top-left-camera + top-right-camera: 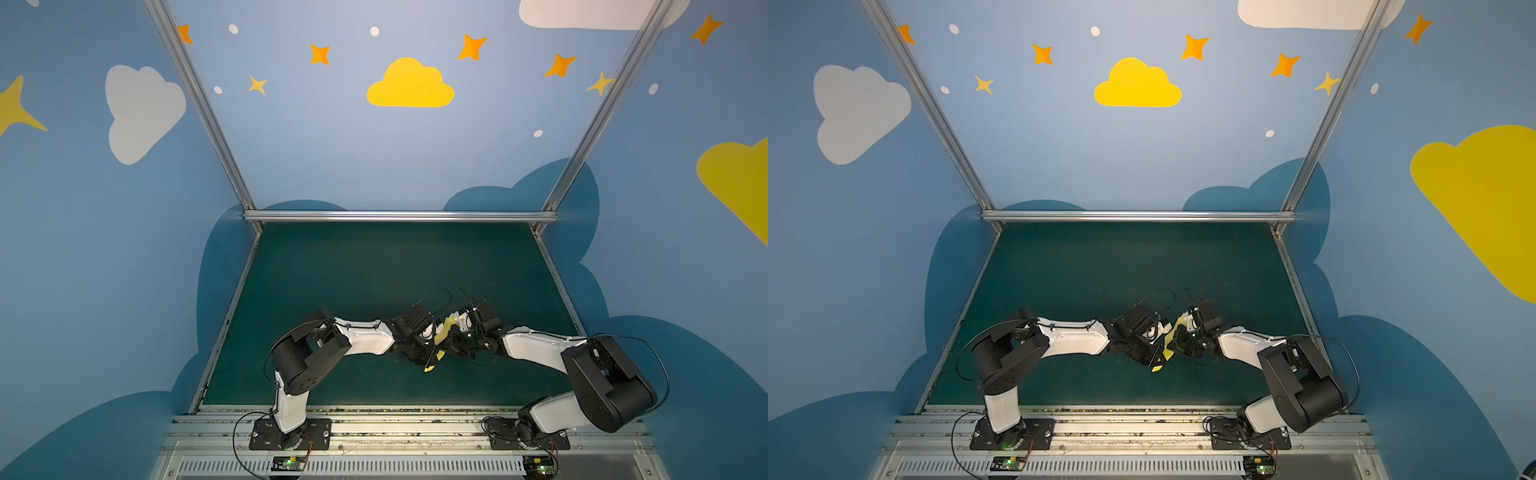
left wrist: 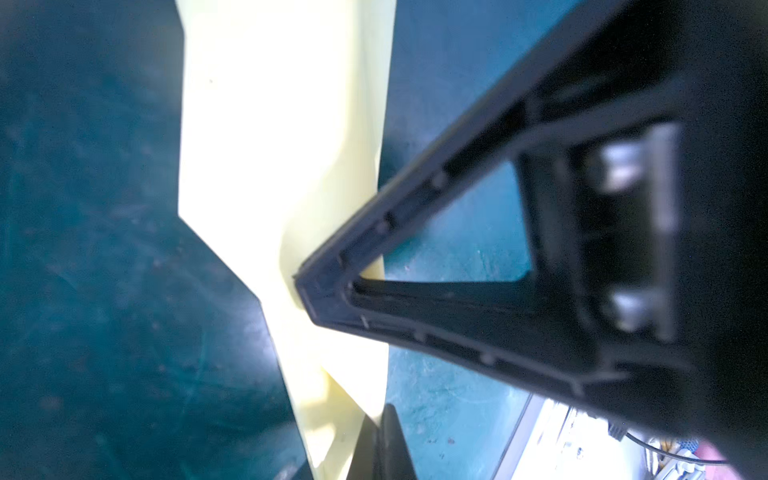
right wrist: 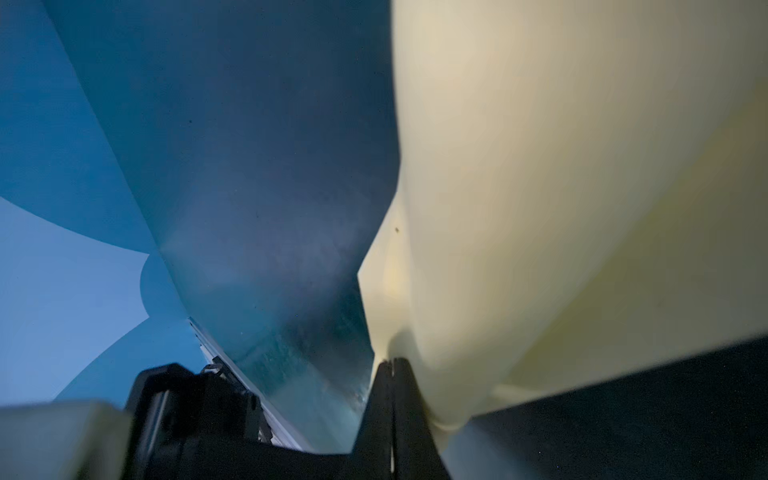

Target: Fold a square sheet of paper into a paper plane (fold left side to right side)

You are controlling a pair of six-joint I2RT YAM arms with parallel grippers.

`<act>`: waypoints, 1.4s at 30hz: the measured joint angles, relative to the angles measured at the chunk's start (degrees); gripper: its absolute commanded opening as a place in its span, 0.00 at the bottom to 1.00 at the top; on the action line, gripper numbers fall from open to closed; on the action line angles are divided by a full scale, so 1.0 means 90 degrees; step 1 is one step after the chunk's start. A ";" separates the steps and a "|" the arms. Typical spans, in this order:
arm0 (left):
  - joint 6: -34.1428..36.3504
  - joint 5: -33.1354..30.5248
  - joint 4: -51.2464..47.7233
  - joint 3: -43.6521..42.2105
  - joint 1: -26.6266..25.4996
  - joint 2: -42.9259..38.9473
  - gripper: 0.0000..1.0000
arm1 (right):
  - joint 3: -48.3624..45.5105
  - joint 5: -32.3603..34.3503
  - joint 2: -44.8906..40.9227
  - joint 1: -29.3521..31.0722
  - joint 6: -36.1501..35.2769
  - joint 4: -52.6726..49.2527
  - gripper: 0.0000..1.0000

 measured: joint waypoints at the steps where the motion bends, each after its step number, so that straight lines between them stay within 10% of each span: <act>1: 0.0012 0.0000 -0.0017 0.0002 0.0007 0.0000 0.15 | 0.0000 0.0002 0.0022 0.0000 0.0002 0.0058 0.00; 7: 0.0216 -0.0211 -0.0148 0.0044 0.0012 -0.0155 0.41 | -0.0002 0.0015 0.0080 0.0000 0.0005 0.0223 0.00; 22: 0.1299 -0.2210 -0.0107 -0.0753 -0.0590 -0.1163 0.41 | -0.0007 0.0034 0.0095 0.0000 0.0049 0.0289 0.00; 42: 0.1933 -0.3138 0.0330 -0.0483 -0.1219 -0.0661 0.42 | -0.0078 0.0022 0.0095 -0.0002 0.0051 0.0420 0.00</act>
